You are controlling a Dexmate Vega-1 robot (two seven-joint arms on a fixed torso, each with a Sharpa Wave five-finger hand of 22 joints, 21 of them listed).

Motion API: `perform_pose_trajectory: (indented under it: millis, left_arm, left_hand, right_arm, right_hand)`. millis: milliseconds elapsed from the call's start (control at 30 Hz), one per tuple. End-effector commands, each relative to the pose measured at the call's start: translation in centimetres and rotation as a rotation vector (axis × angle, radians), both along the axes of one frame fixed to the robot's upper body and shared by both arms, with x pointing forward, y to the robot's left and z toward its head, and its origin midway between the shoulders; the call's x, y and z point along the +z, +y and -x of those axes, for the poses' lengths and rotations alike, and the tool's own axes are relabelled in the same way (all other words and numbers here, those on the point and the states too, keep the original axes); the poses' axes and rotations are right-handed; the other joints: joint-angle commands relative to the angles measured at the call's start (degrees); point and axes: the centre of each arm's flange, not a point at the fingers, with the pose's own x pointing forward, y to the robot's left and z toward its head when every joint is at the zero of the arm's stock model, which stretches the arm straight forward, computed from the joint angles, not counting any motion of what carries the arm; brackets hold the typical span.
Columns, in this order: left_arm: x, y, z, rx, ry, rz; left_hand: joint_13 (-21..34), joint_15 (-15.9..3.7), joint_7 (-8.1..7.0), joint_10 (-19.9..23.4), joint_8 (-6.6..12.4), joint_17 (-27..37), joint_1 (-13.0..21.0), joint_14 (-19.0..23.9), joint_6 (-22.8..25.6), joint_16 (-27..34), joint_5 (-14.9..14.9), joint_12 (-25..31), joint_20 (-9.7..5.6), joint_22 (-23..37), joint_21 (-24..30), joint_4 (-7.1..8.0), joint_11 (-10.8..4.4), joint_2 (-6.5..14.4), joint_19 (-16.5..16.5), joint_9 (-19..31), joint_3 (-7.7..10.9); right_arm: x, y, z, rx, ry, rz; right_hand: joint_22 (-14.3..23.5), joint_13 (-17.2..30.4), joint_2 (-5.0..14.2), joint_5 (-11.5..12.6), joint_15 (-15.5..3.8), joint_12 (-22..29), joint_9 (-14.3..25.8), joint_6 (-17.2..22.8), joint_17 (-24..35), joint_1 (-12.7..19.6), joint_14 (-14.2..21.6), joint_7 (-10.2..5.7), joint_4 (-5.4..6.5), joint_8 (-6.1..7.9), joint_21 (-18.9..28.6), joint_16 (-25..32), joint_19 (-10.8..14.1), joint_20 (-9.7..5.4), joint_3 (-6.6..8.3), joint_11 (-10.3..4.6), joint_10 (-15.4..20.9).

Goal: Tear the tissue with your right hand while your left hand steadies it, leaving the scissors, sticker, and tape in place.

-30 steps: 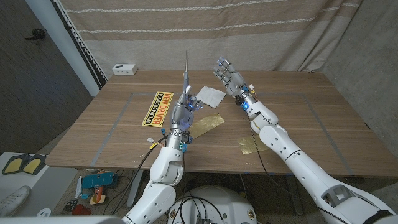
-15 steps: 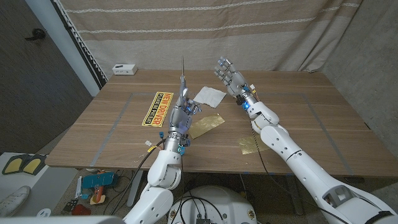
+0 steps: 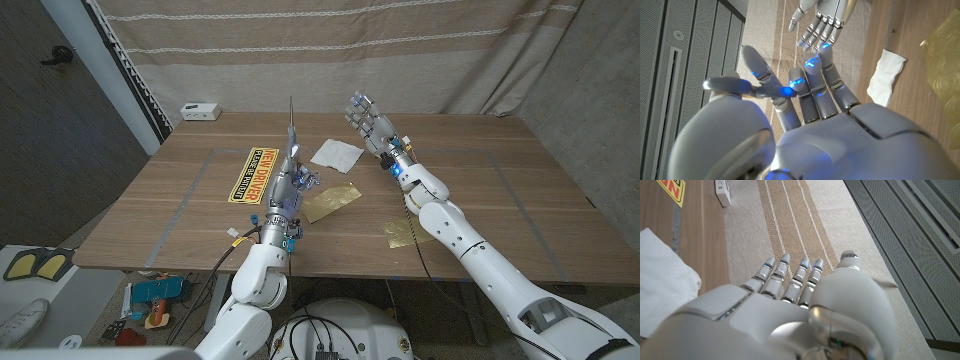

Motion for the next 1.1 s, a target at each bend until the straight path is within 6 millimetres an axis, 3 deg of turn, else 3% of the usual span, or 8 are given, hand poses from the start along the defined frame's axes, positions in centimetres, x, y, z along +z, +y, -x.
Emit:
perform_pose_trajectory:
  millis: [33, 300, 600, 700, 867, 967, 1033, 1100]
  left_arm:
    - [0.5, 1.2, -0.1, 0.069, -0.001, -0.056]
    - [1.1, 1.1, -0.6, 0.058, -0.015, -0.122]
    - [1.4, 0.8, -1.9, -0.008, -0.038, -0.181]
    - [1.2, 0.7, -2.5, -0.034, -0.056, -0.185]
    - [1.0, 1.1, -3.3, -0.046, -0.079, -0.221]
    - [1.1, 1.3, -3.4, -0.045, -0.088, -0.249]
    - [1.0, 1.5, -3.5, -0.052, -0.087, -0.260]
    - [1.0, 1.6, -3.6, -0.056, -0.089, -0.269]
  left_hand:
    - [0.2, -5.00, 3.16, 11.1, 5.45, -0.3, -2.7, 3.5, 2.7, -0.4, -1.5, 0.7, -8.09, -0.4, -1.2, -3.59, -10.30, -0.8, 0.8, -0.5, -27.32]
    - [-1.0, -4.98, 3.63, 9.9, 6.48, -2.4, -7.4, 1.9, 1.4, -2.7, -5.6, -0.4, -8.05, -2.1, -3.9, -4.23, -10.33, -1.1, 1.5, -1.1, -27.47]
    - [-3.3, -5.00, 2.88, 4.1, 4.59, -7.3, -10.2, -2.7, -5.9, -8.0, -9.6, -4.4, -7.73, -2.3, -7.3, -5.15, -10.37, -1.1, -2.5, 0.9, -27.36]
    - [-5.1, -4.98, 2.15, 1.9, 3.56, -8.9, -11.6, -3.5, -9.5, -9.5, -11.0, -6.7, -6.65, -2.4, -8.5, -5.04, -10.39, -1.1, -3.9, 2.1, -27.42]
    - [-8.2, -5.02, 2.33, -1.4, 3.47, -12.4, -13.7, -6.0, -11.6, -12.8, -13.0, -10.2, -4.45, -3.3, -11.0, -4.92, -10.39, -1.1, -7.3, 4.0, -27.40]
    - [-11.6, -5.08, 1.56, -4.1, 2.55, -12.4, -14.7, -9.0, -14.8, -14.1, -14.5, -13.5, -3.07, -4.1, -12.9, -5.10, -10.34, -1.0, -9.5, 5.1, -27.31]
    - [-14.0, -5.07, 0.54, -5.7, 1.46, -12.3, -15.2, -10.7, -19.5, -14.8, -15.3, -15.8, -2.66, -4.1, -13.6, -5.15, -10.33, -1.0, -10.3, 6.7, -27.26]
    - [-15.8, -4.90, -1.26, -7.8, -0.38, -12.6, -15.4, -12.3, -27.8, -15.8, -15.9, -17.9, -1.78, -4.4, -14.9, -5.26, -10.22, -0.9, -11.7, 9.6, -27.20]
  right_arm:
    - [0.1, -0.1, -0.1, 0.004, -0.006, -0.015]
    - [0.1, 0.0, -0.2, 0.010, -0.010, -0.016]
    - [0.2, 0.2, -0.2, 0.013, -0.012, -0.018]
    - [0.2, 0.2, -0.2, 0.012, -0.011, -0.019]
    - [0.1, 0.4, -0.2, 0.017, -0.014, -0.020]
    - [0.1, 0.4, -0.1, 0.015, -0.014, -0.022]
    - [0.0, 0.4, -0.1, 0.012, -0.013, -0.023]
    - [0.0, 0.4, 0.0, 0.011, -0.012, -0.023]
  right_hand:
    - [0.1, 0.1, -0.11, 0.4, -5.24, 0.5, -0.1, 0.2, 0.1, -0.1, -0.3, 0.23, -0.25, -0.09, -0.1, 0.3, 0.4, 0.08, -0.16, -0.21, 0.3]
    - [0.1, 0.1, -0.11, 0.4, -5.31, 0.5, -0.1, 0.2, 0.1, 0.0, -0.3, 0.24, -0.30, -0.09, -0.2, 0.3, 0.4, 0.17, -0.18, -0.20, 0.3]
    - [0.1, 0.1, -0.10, 0.4, -5.37, 0.5, -0.1, 0.3, 0.0, 0.0, -0.3, 0.20, -0.34, -0.07, -0.3, 0.3, 0.4, 0.24, -0.19, -0.20, 0.3]
    - [0.1, 0.1, -0.10, 0.4, -5.36, 0.5, -0.1, 0.3, 0.0, 0.0, -0.3, 0.19, -0.35, -0.07, -0.3, 0.3, 0.4, 0.24, -0.19, -0.19, 0.3]
    - [0.1, 0.1, -0.09, 0.4, -5.33, 0.5, -0.1, 0.3, 0.0, 0.0, -0.3, 0.19, -0.36, -0.07, -0.4, 0.3, 0.4, 0.27, -0.20, -0.19, 0.4]
    - [0.1, 0.1, -0.09, 0.4, -5.31, 0.5, -0.1, 0.3, 0.0, 0.0, -0.3, 0.19, -0.37, -0.06, -0.4, 0.3, 0.5, 0.28, -0.20, -0.20, 0.4]
    - [0.1, 0.1, -0.08, 0.4, -5.31, 0.5, -0.1, 0.4, 0.0, 0.0, -0.3, 0.21, -0.37, -0.03, -0.4, 0.3, 0.5, 0.28, -0.21, -0.20, 0.4]
    - [0.1, 0.1, -0.08, 0.4, -5.31, 0.5, -0.1, 0.3, 0.0, 0.0, -0.3, 0.21, -0.37, -0.04, -0.4, 0.3, 0.5, 0.29, -0.21, -0.19, 0.4]
